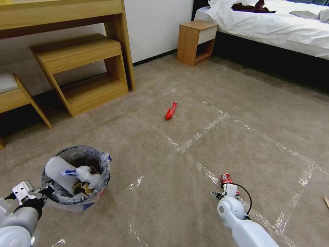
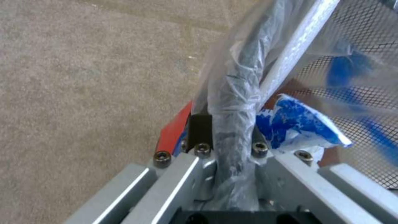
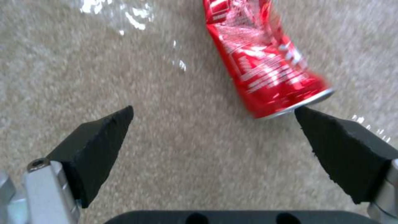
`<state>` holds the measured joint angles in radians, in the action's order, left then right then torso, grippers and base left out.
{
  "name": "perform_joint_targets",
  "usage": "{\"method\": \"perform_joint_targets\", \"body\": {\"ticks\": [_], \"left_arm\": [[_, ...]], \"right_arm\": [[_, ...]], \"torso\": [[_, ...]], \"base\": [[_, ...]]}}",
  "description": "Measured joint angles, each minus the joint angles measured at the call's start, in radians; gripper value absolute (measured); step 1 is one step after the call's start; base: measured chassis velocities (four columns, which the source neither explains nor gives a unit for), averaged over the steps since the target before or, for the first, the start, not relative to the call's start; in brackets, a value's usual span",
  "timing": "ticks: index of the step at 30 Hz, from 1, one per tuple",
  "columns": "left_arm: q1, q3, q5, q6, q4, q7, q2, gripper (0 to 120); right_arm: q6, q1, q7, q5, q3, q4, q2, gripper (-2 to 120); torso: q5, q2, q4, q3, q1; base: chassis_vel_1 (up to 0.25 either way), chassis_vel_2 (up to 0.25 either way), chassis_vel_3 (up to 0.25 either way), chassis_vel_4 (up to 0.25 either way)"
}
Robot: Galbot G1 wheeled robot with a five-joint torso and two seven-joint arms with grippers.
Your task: Pick up the trash bin and place the garbage on the floor into it.
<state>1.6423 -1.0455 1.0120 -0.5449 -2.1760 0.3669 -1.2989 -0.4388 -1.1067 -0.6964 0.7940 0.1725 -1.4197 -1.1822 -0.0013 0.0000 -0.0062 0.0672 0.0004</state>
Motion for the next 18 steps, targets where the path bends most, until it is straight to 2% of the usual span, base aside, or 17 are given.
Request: {"method": "perform_joint_targets", "body": {"ticks": [11, 18], "left_arm": [[0.001, -0.003, -0.002, 0.002, -0.003, -0.001, -0.003, 1], [0.012, -0.001, -0.004, 0.005, -0.016, -0.001, -0.012, 1]], "right_arm": [[-0.004, -0.001, 0.012, -0.052, 0.003, -0.024, 0.049, 99], [0.017, 0.04, 0.046, -0.092, -0.028, 0.058, 0.036, 99]], "torso": [[-0.0001, 0.0, -0.0002, 0.0, 0.0], [0.0001, 0.0, -0.0001, 0.0, 0.0]], "base": [[0.0, 0.0, 0.0, 0.0], [0.0, 0.0, 0.0, 0.0]]}}
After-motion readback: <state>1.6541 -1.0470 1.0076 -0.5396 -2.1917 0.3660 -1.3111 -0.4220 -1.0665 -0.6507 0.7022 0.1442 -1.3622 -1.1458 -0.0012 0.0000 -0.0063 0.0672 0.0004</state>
